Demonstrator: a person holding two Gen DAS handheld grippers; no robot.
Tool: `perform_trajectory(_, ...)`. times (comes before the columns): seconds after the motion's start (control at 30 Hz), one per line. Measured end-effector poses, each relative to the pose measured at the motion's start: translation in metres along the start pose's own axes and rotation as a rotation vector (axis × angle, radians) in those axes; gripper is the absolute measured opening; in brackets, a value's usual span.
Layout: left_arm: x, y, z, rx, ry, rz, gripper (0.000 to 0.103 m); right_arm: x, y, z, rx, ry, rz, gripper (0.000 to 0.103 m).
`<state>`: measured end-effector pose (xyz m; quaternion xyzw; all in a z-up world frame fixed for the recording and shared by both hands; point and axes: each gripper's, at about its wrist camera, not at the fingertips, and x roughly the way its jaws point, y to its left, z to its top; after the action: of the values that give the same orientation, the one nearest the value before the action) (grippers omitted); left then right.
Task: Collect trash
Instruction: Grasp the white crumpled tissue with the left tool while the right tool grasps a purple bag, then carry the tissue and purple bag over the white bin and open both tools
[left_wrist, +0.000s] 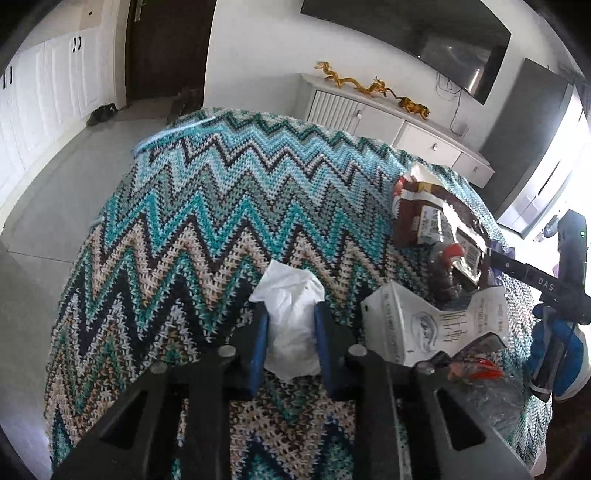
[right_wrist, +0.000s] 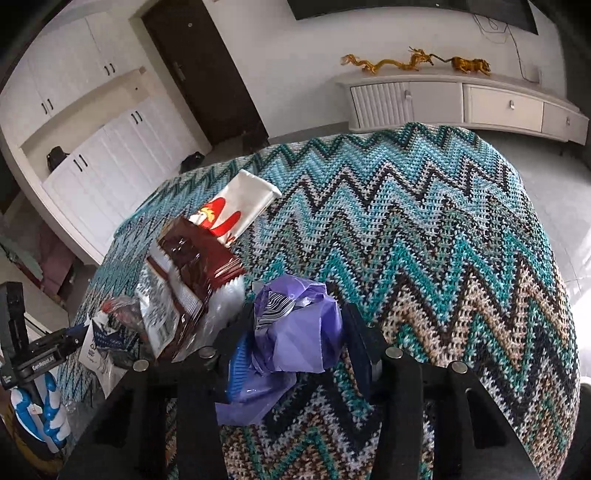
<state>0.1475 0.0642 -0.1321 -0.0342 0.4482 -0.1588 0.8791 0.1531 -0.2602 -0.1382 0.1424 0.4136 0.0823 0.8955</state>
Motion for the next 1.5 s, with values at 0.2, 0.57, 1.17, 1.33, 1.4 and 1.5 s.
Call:
perform_trajectory(0.2,-0.038,-0.003,0.001,-0.006,-0.062,-0.001,0.018,-0.042,0.008,-0.014,-0.017,-0.046,0.004,0.041)
perform_trajectory(0.57,-0.122,-0.054,0.001,0.102,-0.174,-0.039,0.018,-0.177,-0.015,-0.057,0.030,-0.225,-0.070,0.041)
perform_trajectory(1.17,-0.078,-0.370,-0.020,0.559,0.031,-0.371,0.018,-0.288,-0.183,-0.159,0.270,-0.287,-0.412,0.042)
perform_trajectory(1.33,-0.032,-0.461,-0.034,0.613,0.144,-0.448,0.019,-0.275,-0.234,-0.179,0.354,-0.246,-0.464,0.042)
perform_trajectory(1.4,-0.013,-0.486,-0.040,0.605,0.186,-0.464,0.020,-0.267,-0.255,-0.186,0.383,-0.224,-0.481,0.042)
perform_trajectory(1.5,0.019,-0.523,-0.047,0.587,0.255,-0.482,0.020,-0.255,-0.283,-0.194,0.424,-0.195,-0.503,0.043)
